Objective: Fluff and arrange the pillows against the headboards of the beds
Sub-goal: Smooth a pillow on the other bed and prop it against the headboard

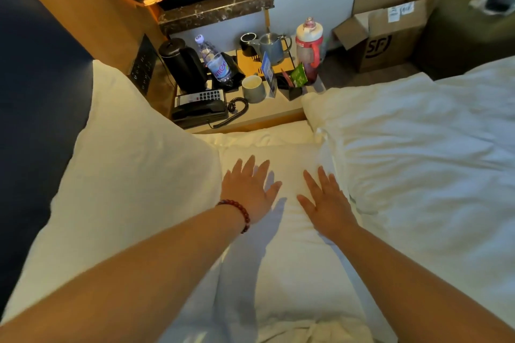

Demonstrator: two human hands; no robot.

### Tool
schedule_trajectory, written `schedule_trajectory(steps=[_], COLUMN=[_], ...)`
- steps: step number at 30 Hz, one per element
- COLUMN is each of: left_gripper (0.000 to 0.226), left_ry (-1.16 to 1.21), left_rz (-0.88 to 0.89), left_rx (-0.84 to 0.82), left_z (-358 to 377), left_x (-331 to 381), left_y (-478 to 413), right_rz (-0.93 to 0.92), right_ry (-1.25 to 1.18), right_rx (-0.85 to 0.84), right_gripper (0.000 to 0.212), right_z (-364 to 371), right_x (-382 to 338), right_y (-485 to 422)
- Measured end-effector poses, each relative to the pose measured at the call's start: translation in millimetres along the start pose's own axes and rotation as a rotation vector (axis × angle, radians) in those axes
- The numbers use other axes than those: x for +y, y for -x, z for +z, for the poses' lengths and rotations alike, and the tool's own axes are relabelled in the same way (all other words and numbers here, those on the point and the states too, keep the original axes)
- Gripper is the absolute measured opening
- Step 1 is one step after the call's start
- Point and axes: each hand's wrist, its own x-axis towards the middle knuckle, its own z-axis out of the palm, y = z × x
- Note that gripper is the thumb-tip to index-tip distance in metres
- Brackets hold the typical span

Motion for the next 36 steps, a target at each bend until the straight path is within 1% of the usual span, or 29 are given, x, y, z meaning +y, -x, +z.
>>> schedule_trajectory(steps=[3, 5, 7, 10, 12, 14, 16, 19, 21, 24, 26, 29, 31, 34, 36], left_gripper=[0.069, 0.07, 0.073, 0.073, 0.073, 0.072, 0.069, 0.063, 0.06, 0.059, 0.059, 0.061, 0.061, 0.061, 0.061], left_ry=[0.049, 0.031, 0.028, 0.047, 0.066, 0.095, 0.137, 0.173, 0.183, 0.179, 0.159, 0.135, 0.13, 0.13, 0.139], left_rz=[-0.102, -0.136, -0.146, -0.144, -0.149, -0.147, -0.131, -0.105, -0.083, -0.073, -0.073, -0.081, -0.09, -0.09, -0.082], left_rx=[0.052, 0.151, 0.234, 0.316, 0.347, 0.366, 0.399, 0.456, 0.481, 0.512, 0.526, 0.533, 0.532, 0.537, 0.553], left_z=[47, 70, 85, 98, 104, 111, 117, 131, 140, 150, 154, 156, 157, 156, 157], left_x=[10, 13, 15, 18, 20, 22, 22, 22, 22, 22, 23, 26, 28, 29, 28], left_y=[-10, -13, -17, -23, -27, -29, -32, -35, -39, -47, -51, -54, -54, -54, -54], right_rz=[-0.047, -0.108, -0.183, -0.254, -0.304, -0.29, -0.213, -0.161, -0.225, -0.402, -0.485, -0.557, -0.587, -0.643, -0.691], right_ry=[0.051, 0.077, 0.071, -0.014, -0.041, -0.13, -0.305, -0.475, -0.486, -0.419, -0.404, -0.437, -0.47, -0.517, -0.556], right_rx=[-0.038, -0.029, 0.032, 0.15, 0.152, 0.117, 0.099, 0.15, 0.219, 0.362, 0.406, 0.405, 0.386, 0.349, 0.281], right_gripper=[0.065, 0.066, 0.063, 0.055, 0.053, 0.052, 0.053, 0.052, 0.05, 0.042, 0.037, 0.029, 0.027, 0.03, 0.035], right_z=[-13, -30, -48, -71, -76, -68, -51, -22, -9, 10, 19, 23, 22, 17, 13], right_x=[10, 20, 33, 57, 71, 83, 93, 107, 117, 131, 137, 140, 139, 135, 133], right_y=[-9, -23, -43, -86, -119, -147, -166, -187, -201, -218, -226, -230, -229, -226, -223])
